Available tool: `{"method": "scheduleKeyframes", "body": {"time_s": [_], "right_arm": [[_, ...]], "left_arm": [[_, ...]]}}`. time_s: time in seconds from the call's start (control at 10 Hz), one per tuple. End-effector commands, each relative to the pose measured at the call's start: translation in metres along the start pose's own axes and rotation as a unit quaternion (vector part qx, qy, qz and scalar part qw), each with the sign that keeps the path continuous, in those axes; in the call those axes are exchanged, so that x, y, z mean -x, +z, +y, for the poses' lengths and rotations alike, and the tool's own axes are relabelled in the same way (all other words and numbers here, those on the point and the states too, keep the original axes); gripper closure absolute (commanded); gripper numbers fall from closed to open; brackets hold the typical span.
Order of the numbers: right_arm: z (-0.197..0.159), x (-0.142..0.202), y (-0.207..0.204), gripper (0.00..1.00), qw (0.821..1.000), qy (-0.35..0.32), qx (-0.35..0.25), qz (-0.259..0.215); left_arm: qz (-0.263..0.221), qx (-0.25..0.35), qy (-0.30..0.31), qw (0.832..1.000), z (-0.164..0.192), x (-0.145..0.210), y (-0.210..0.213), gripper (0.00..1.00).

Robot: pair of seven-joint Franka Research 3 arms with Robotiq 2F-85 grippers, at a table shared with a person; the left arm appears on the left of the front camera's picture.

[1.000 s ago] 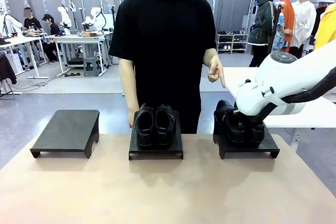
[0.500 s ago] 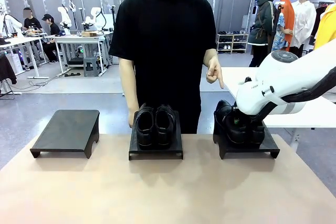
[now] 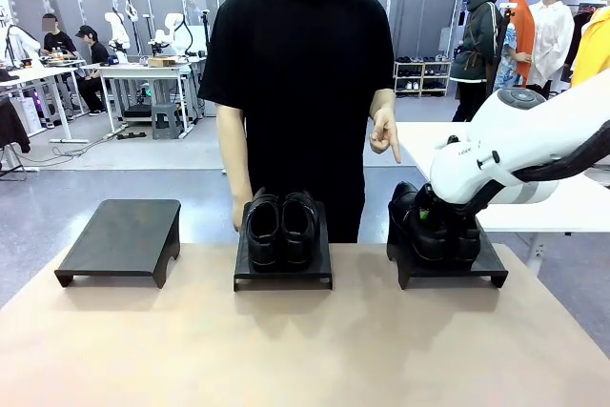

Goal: Place the shoes on the stand as instructed by the person.
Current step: Pick up another pair of Shoes and place it on the Shoes Stand indicated by the person.

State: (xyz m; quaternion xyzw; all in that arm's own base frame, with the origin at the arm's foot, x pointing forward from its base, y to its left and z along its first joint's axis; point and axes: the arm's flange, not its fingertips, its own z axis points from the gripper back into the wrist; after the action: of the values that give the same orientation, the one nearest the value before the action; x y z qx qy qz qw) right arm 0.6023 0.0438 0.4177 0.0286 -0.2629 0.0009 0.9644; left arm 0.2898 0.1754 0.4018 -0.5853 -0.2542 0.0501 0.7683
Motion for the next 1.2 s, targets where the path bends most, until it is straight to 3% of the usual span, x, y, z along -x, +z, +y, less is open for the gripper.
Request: {"method": "scheduleKeyframes", "body": {"time_s": [0.0,1.1], "right_arm": [[0.0014,0.0013,-0.0031,0.00,1.000,0.001,-0.001,0.003],[0.0007,0.0021,-0.0016,0.01,1.000,0.001,0.000,0.003]], "left_arm": [[0.000,0.009,-0.007,1.000,0.0002,-0.0003,0.0009,0.00],[0.000,0.009,-0.007,1.000,0.0002,-0.0003,0.0009,0.00]]}}
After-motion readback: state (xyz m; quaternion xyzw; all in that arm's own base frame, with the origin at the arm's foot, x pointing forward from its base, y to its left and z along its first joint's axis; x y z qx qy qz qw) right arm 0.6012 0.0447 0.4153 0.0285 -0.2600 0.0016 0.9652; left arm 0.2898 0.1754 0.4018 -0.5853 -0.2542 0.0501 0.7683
